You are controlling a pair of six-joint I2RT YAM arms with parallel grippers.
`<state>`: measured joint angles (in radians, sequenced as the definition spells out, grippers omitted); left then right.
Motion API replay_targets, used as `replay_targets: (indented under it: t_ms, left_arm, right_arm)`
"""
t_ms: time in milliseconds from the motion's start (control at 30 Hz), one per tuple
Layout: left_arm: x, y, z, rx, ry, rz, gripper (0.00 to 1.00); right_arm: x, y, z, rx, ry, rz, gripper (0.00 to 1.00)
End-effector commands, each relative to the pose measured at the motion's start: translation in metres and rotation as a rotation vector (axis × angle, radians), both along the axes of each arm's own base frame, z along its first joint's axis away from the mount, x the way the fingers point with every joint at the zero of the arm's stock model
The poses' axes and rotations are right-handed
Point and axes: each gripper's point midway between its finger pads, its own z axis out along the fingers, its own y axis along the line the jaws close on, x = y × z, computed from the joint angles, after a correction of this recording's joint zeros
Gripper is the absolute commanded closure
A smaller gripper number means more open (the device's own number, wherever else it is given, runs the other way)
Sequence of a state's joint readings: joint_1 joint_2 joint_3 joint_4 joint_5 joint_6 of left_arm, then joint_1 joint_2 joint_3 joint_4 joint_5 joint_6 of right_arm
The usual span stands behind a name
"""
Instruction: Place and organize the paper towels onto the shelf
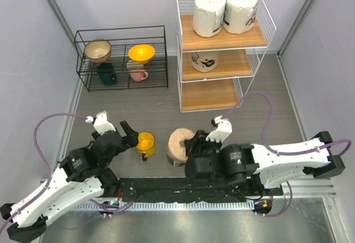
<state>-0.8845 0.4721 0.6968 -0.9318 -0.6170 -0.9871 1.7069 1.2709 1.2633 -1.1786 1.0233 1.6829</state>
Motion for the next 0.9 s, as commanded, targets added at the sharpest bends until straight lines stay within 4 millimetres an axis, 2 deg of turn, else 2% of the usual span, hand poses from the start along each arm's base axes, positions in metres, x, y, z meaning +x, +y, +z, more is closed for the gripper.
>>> replay_targets:
  t_ms: [0,33,167,300,367,400,467,500,667,800,867]
  left_arm:
    - [0.006,-0.003,0.014,-0.013,-0.036,0.006,0.0]
    - [0.006,-0.003,0.014,-0.013,-0.034,0.006,0.0]
    - [0.005,-0.001,0.015,-0.014,-0.039,0.008,0.0]
    - [0.005,-0.002,0.014,-0.018,-0.035,0.009,0.0]
    - [0.005,-0.003,0.013,-0.023,-0.034,0.008,0.0]
    - [0.005,-0.004,0.011,-0.022,-0.03,0.006,0.0]
    - [0.005,-0.006,0.012,-0.025,-0.03,0.0,0.0]
    - [0.006,-0.006,0.013,-0.027,-0.031,0.0,0.0]
    - [0.005,-0.004,0.015,-0.024,-0.034,0.005,0.0]
    - [0.004,-0.002,0.015,-0.029,-0.035,0.007,0.0]
    - [0.003,-0.001,0.014,-0.027,-0.035,0.01,0.0]
  right_arm:
    - [0.052,-0.024,0.036,0.005,-0.124,-0.05,0.72]
    - [0.062,-0.025,0.044,0.029,-0.134,-0.074,0.72]
    - [0.104,-0.058,0.067,-0.028,-0.186,-0.181,0.7]
    - [0.13,-0.083,0.088,-0.07,-0.215,-0.237,0.69]
    - [0.141,-0.094,0.092,-0.111,-0.221,-0.243,0.69]
    - [0.153,-0.107,0.097,-0.122,-0.222,-0.286,0.69]
    - [0.161,-0.112,0.103,-0.14,-0.23,-0.275,0.69]
    - [0.171,-0.124,0.111,-0.135,-0.237,-0.313,0.69]
    - [0.191,-0.14,0.129,-0.163,-0.253,-0.343,0.69]
    - [0.199,-0.148,0.149,-0.145,-0.283,-0.362,0.69]
    - [0.203,-0.153,0.152,-0.15,-0.289,-0.374,0.69]
